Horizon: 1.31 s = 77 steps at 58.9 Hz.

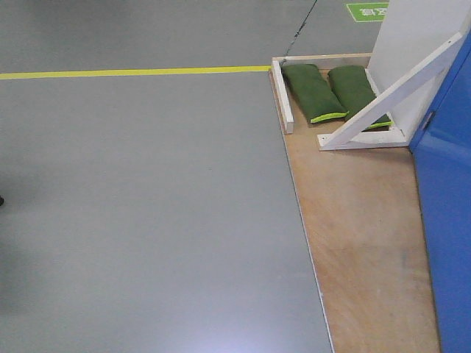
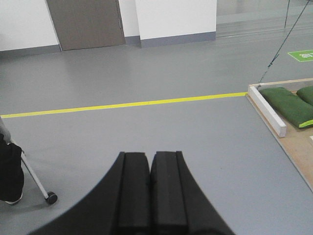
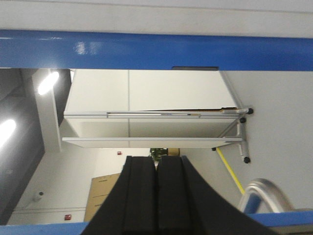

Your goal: Move to blue door and open it

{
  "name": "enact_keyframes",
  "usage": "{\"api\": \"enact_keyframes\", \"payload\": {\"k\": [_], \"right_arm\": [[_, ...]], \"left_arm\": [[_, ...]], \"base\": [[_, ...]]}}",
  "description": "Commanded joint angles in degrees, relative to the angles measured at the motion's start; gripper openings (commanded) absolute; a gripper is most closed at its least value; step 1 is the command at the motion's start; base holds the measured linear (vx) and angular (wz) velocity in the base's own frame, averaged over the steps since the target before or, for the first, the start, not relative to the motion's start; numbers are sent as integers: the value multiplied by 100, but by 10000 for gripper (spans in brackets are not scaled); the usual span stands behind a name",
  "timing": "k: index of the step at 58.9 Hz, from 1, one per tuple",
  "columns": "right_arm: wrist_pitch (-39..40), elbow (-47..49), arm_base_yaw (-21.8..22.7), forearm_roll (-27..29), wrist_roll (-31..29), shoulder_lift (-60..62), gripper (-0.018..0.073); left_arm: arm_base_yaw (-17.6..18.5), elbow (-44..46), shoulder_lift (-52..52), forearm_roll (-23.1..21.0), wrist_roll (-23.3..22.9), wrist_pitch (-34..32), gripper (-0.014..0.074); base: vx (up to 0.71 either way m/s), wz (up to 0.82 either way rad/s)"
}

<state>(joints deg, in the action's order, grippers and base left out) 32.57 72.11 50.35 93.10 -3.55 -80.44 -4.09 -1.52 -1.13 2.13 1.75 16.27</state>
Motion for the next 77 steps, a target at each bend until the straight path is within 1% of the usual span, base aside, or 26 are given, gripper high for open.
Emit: {"api": "enact_keyframes", "payload": {"k": [1,11,21,28,37,43,54,68,72,77], "right_arm": [[-56,554,22,-319,-21,-21,2],[-51,1098,22,-319,-23,-332,2],[-104,1420,22,-319,-23,-557,2],[-518,1443,22,-319,-23,-594,2],[-1248,1443,17,-319,-23,-573,2],[-1534,1443,2,-319,-23,-553,2],[-1799,1443,2,-319,-23,-553,2],[-1872,1443,2,-319,-28,-553,2],[-2021,1443,2,-319,-28,-553,2],[-2387,1437,2,-319,-28,-524,2]], "left_arm": [[-15,-7,-35,-42,-14,-495,70],[-15,-7,-35,-42,-14,-495,70],[-15,-7,-35,-42,-14,-495,70],[-15,-7,-35,-42,-14,-495,70],[-15,-7,-35,-42,-14,-495,70],[-15,-7,-35,-42,-14,-495,70],[-15,-7,-35,-42,-14,-495,70],[-15,-7,-35,-42,-14,-495,70],[-15,-7,-35,-42,-14,-495,70],[-15,-7,-35,-42,-14,-495,70]], "base": [[0,0],[0,0],[0,0],[0,0],[0,0],[0,0],[0,0],[0,0],[0,0],[0,0]]}}
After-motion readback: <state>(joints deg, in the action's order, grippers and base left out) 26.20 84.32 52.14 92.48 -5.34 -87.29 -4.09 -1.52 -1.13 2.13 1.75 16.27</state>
